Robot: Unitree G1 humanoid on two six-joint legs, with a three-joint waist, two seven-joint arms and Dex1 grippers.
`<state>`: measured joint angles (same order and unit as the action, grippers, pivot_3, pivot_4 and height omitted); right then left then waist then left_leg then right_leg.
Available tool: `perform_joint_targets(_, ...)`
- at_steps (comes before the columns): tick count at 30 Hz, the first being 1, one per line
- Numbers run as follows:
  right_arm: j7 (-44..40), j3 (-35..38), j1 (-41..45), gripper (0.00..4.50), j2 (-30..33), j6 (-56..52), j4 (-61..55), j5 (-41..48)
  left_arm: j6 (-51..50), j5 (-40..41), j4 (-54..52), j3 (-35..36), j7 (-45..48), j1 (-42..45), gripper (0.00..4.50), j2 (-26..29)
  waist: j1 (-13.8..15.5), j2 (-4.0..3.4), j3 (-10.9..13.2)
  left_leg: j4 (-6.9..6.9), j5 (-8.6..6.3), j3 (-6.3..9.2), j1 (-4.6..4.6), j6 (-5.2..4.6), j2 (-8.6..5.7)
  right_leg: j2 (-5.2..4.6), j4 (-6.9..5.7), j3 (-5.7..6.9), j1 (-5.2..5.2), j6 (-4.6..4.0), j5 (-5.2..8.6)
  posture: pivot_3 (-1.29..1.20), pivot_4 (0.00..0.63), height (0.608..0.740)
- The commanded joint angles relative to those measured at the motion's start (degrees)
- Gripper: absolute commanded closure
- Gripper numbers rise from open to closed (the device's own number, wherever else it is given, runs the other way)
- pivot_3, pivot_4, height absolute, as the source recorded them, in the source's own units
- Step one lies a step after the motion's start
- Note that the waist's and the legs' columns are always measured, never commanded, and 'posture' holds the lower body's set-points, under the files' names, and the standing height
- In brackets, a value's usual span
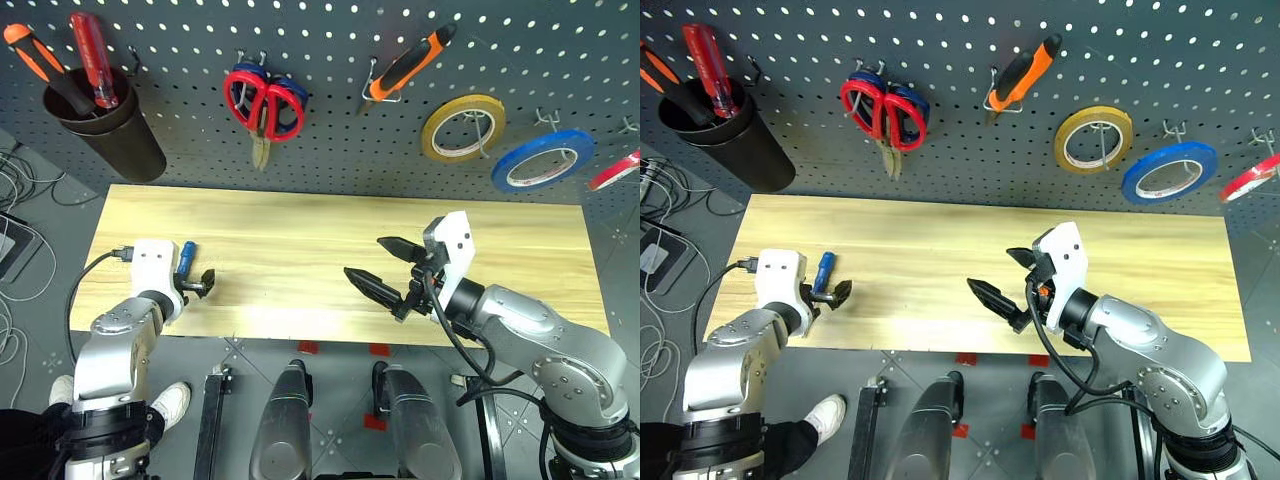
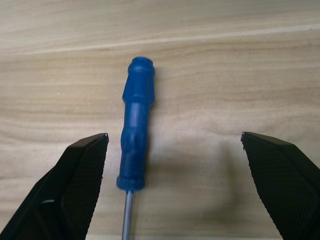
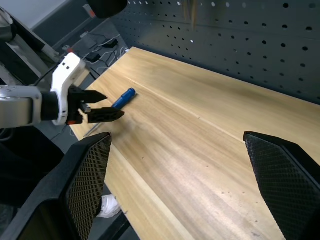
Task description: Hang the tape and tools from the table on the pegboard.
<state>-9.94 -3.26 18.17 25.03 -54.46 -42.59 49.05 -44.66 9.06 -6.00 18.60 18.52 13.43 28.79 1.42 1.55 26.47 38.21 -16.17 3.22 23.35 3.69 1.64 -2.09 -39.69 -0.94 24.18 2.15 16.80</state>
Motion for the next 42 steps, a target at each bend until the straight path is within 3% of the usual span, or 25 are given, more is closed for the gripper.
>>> perform_joint_targets(1,0.77,1.28,0.04,0.0,-0.28,-0.76,-2.7,2.14,2.68,0.66,4.21,1.36,1.66,1.69,0.01,2.73,-0.01,-0.03,0.33,0.0,0.0,0.0,0.02,0.01,-0.01,0.02,0.0,0.01,0.02,0.0,0.0,0.09,0.567,0.74)
perform_joint_targets(14,3.26,3.08,-0.14,0.0,-0.14,-2.67,-3.48,4.78,7.12,0.5,12.58,-2.19,4.34,4.08,0.01,4.83,-0.09,-0.02,1.24,-0.04,0.2,-0.18,0.68,0.35,0.01,0.0,-0.2,-0.06,0.89,0.01,0.01,0.07,0.584,0.74)
perform_joint_targets(27,3.2,2.91,0.98,0.0,0.35,-1.64,-1.81,4.23,7.5,0.58,13.35,-1.83,4.51,4.8,3.93,5.44,-0.1,-0.04,1.35,-0.13,0.3,-0.21,0.77,0.49,0.05,0.02,-0.2,-0.04,1.05,0.01,0.01,0.09,0.566,0.74)
perform_joint_targets(33,2.38,2.76,0.9,0.0,0.46,-0.87,-1.45,3.74,8.49,0.6,14.58,-2.02,4.33,5.28,3.93,5.57,-0.1,-0.04,1.35,-0.15,0.31,-0.2,0.79,0.51,0.06,0.01,-0.19,-0.03,1.07,0.02,0.01,0.08,0.546,0.74)
perform_joint_targets(42,-2.18,6.71,-1.86,0.0,2.51,1.16,-1.07,6.36,6.05,0.97,5.81,-5.33,1.65,3.49,3.93,0.55,-0.04,0.03,1.2,-0.11,0.36,-0.2,0.94,0.6,0.1,-0.11,-0.1,0.07,1.1,0.02,0.01,0.08,0.463,0.74)
